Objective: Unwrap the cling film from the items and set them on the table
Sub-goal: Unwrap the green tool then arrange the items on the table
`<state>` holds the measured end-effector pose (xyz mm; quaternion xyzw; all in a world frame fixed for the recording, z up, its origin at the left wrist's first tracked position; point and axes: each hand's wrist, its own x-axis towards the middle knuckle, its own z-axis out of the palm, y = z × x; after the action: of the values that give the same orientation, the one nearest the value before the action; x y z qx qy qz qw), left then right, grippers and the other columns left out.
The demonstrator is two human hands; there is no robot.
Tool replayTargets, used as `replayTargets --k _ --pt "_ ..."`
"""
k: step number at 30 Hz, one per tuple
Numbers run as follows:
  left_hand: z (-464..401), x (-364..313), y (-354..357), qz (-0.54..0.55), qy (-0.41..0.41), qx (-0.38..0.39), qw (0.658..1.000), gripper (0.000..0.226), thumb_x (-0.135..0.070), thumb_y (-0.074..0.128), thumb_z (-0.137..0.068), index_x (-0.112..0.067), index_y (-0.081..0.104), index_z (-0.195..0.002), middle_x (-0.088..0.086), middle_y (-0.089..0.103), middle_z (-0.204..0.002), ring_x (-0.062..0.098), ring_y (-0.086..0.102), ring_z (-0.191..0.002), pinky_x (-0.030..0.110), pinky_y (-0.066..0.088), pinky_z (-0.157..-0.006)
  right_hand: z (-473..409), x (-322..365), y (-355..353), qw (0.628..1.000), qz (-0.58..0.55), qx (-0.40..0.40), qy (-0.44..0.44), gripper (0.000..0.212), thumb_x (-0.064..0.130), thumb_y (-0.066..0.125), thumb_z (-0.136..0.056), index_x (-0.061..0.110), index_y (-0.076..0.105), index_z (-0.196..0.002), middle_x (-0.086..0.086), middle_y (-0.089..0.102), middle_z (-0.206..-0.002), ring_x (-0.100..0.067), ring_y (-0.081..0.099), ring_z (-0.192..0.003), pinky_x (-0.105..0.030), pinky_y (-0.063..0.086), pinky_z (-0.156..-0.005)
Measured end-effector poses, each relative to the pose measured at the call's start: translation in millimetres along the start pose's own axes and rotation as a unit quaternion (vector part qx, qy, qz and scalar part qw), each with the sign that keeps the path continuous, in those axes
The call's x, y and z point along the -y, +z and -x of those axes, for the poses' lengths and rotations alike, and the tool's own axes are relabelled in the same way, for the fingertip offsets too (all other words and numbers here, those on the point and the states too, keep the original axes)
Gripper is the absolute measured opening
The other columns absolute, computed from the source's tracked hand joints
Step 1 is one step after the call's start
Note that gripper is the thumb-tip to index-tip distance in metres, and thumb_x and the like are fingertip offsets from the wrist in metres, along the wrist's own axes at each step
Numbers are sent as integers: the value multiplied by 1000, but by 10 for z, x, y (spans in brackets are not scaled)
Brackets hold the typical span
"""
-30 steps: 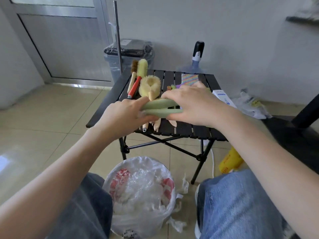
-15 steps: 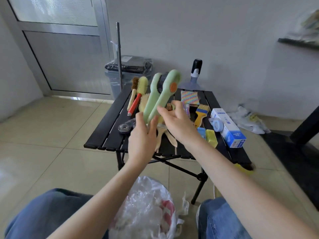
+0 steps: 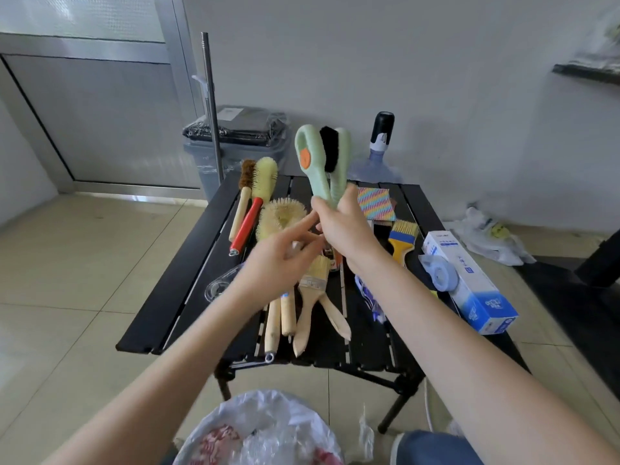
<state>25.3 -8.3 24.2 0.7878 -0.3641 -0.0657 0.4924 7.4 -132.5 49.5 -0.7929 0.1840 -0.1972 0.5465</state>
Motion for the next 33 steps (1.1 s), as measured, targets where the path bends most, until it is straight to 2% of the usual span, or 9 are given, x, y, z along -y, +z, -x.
replayTargets --k 3,6,9,11,14,21,27,31,33 --pt "-373 191 -174 -101 -5 -97 990 27 -27 53 -96 -25 63 -122 4 68 -104 -10 61 -74 28 43 -66 -357 -148 -8 998 58 -2 -16 38 23 44 -100 6 30 -131 -11 51 -104 -14 50 -69 -20 42 -51" --pt "-784 448 -264 -293 -27 -100 950 45 -48 50 -92 -33 48 -135 -5 54 -135 16 57 -111 26 38 -74 -718 -307 55 992 126 -22 -8 46 22 43 -100 4 24 -138 -15 50 -114 -13 52 -67 -20 43 -47" --pt "-1086 672 -204 -366 -52 -22 929 66 -58 48 -90 -29 32 -147 -4 38 -149 24 49 -124 29 37 -76 -1016 -463 180 983 184 -22 7 59 20 42 -99 6 12 -147 -21 47 -124 -30 60 -89 -42 54 -71" --pt "-1218 751 -147 -402 -52 -12 914 71 -62 46 -89 -28 29 -148 -4 35 -152 26 46 -127 31 39 -76 -1151 -550 266 975 223 -10 24 67 21 43 -99 10 2 -151 -21 42 -127 -32 58 -95 -41 51 -77" --pt "-1361 785 -106 -419 -68 -14 905 66 -63 45 -89 -29 36 -145 -3 45 -145 28 47 -123 29 35 -70 -1303 -672 380 962 271 8 30 67 20 43 -100 12 1 -151 -23 35 -131 -37 53 -107 -39 44 -82" --pt "-1365 796 -161 -431 -50 -18 901 49 -61 44 -90 -28 55 -125 -2 65 -116 25 54 -108 29 31 -69 -1450 -716 500 932 359 23 46 49 12 41 -97 9 27 -144 -24 36 -138 -37 33 -127 -42 33 -99" --pt "-1336 777 -226 -426 -44 7 904 49 -58 43 -91 -27 55 -126 -3 64 -116 22 56 -106 28 31 -68 -1448 -737 512 906 414 56 65 36 34 36 -100 14 47 -128 -15 51 -132 -36 27 -136 -54 22 -106" --pt "-1293 775 -248 -414 -45 15 909 52 -57 43 -91 -28 50 -133 -2 59 -125 21 55 -110 27 33 -71 -1351 -695 486 920 377 76 81 47 39 22 -100 18 43 -136 -16 48 -138 -35 18 -141 -60 9 -110" --pt "-1259 771 -268 -393 -55 21 918 55 -57 45 -91 -29 45 -138 -1 51 -135 24 52 -117 28 35 -75 -1274 -645 463 924 367 80 68 45 37 21 -100 16 44 -132 -16 49 -134 -34 24 -136 -59 15 -108"
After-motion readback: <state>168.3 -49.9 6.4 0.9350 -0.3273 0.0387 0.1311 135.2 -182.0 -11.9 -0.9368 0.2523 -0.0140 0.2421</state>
